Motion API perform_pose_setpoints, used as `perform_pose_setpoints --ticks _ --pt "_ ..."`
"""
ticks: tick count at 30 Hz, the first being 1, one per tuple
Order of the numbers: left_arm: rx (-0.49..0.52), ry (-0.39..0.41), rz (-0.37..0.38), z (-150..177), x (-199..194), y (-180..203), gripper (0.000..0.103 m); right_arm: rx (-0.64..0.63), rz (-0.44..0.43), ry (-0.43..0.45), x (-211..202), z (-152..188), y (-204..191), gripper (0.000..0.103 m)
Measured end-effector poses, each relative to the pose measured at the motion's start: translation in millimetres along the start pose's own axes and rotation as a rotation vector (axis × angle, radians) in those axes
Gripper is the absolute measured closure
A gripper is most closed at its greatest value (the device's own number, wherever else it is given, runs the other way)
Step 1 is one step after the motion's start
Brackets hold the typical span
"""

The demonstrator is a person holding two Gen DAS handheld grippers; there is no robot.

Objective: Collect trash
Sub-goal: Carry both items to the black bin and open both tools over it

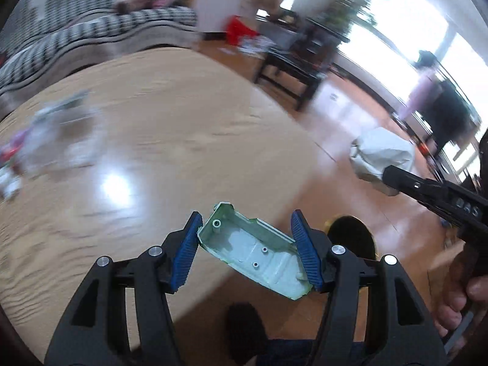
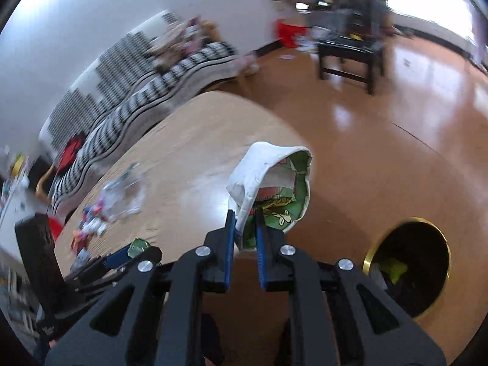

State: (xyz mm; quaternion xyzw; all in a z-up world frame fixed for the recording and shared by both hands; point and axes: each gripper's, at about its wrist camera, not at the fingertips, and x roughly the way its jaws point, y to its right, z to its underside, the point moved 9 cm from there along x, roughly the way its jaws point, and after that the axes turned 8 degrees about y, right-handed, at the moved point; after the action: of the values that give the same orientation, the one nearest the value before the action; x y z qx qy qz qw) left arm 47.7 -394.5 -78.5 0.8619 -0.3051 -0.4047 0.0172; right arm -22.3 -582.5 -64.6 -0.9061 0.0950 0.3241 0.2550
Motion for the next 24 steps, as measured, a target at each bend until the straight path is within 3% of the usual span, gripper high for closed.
perform_pose_setpoints --ticks 8,12,18,24 --pt "0.163 -0.101 0.207 32.8 72.2 132.8 0.044 0.200 0.172 0.006 -21.9 9.7 134.1 0.089" --pt "0.236 -0.148 0.269 53.8 105.0 179.3 0.044 0.257 0.243 -0.001 -28.7 18.2 185.2 0.089" --pt "0.280 -0.215 0.314 77.8 145.7 218.6 0.044 0.369 0.311 -0.031 -36.0 39.4 247.8 0.089" --pt "0.300 -0.262 0.328 97.1 170.1 237.0 0.044 0.428 0.348 -0.056 -38.1 55.7 283.4 0.089"
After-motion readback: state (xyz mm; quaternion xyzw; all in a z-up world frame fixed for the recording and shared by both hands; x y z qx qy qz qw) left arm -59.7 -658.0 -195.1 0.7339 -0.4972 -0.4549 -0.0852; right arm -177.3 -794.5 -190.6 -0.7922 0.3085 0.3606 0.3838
